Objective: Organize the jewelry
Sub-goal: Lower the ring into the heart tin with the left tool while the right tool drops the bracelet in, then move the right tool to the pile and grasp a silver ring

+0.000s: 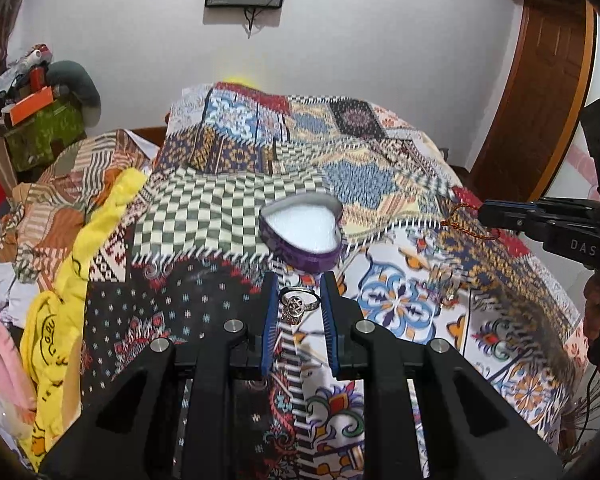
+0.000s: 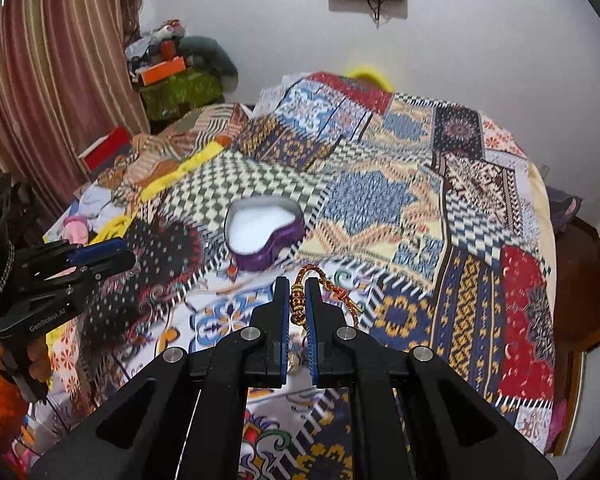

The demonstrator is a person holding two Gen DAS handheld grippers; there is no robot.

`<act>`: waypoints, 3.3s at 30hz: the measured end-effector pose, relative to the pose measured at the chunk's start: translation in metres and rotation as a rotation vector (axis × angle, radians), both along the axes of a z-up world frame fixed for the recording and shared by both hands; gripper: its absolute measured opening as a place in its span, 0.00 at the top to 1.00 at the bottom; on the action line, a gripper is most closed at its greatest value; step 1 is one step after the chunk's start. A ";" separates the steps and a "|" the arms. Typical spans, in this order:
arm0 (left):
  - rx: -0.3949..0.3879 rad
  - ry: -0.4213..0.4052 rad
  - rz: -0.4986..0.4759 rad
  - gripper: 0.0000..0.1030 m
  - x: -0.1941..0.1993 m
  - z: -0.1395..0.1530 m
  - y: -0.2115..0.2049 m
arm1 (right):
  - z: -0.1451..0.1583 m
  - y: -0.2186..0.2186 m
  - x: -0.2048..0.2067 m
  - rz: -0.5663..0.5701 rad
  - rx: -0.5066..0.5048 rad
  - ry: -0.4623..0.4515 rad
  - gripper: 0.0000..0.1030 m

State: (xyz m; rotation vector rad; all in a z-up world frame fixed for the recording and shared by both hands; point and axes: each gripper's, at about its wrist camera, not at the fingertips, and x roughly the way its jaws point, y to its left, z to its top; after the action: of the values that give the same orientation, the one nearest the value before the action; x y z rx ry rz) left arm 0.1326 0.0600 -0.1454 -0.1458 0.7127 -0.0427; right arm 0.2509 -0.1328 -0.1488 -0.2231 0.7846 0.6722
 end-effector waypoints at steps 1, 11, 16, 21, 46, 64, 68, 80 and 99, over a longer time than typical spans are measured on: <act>-0.002 -0.007 0.000 0.81 0.001 0.003 0.000 | 0.003 0.001 0.002 -0.001 0.008 -0.003 0.94; -0.019 -0.017 -0.002 0.81 0.029 0.011 0.008 | 0.019 0.018 0.023 0.008 0.041 -0.039 0.94; -0.017 -0.010 -0.006 0.81 0.049 0.008 0.010 | 0.027 0.039 0.036 0.034 0.046 -0.068 0.94; -0.014 -0.001 -0.017 0.81 0.071 0.004 0.011 | 0.023 0.061 0.050 0.060 0.038 -0.068 0.94; -0.034 0.134 -0.103 0.81 0.141 -0.045 0.012 | -0.053 0.108 0.123 0.112 -0.027 0.325 0.93; -0.004 0.128 -0.113 0.74 0.134 -0.028 -0.001 | -0.022 0.065 0.098 0.036 -0.011 0.201 0.73; -0.006 0.109 -0.107 0.71 0.118 -0.013 0.001 | -0.015 0.047 0.086 0.005 -0.010 0.167 0.73; 0.050 0.102 -0.154 0.64 0.070 0.006 -0.021 | -0.011 -0.002 0.045 -0.046 -0.054 0.091 0.73; 0.078 0.189 -0.220 0.64 0.040 -0.029 -0.073 | -0.063 -0.014 0.008 -0.022 -0.078 0.184 0.67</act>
State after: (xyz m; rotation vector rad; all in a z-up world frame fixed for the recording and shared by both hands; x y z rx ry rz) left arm 0.1723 -0.0131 -0.1748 0.0044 0.9155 -0.2129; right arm 0.2587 -0.1470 -0.2116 -0.2252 0.9898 0.6483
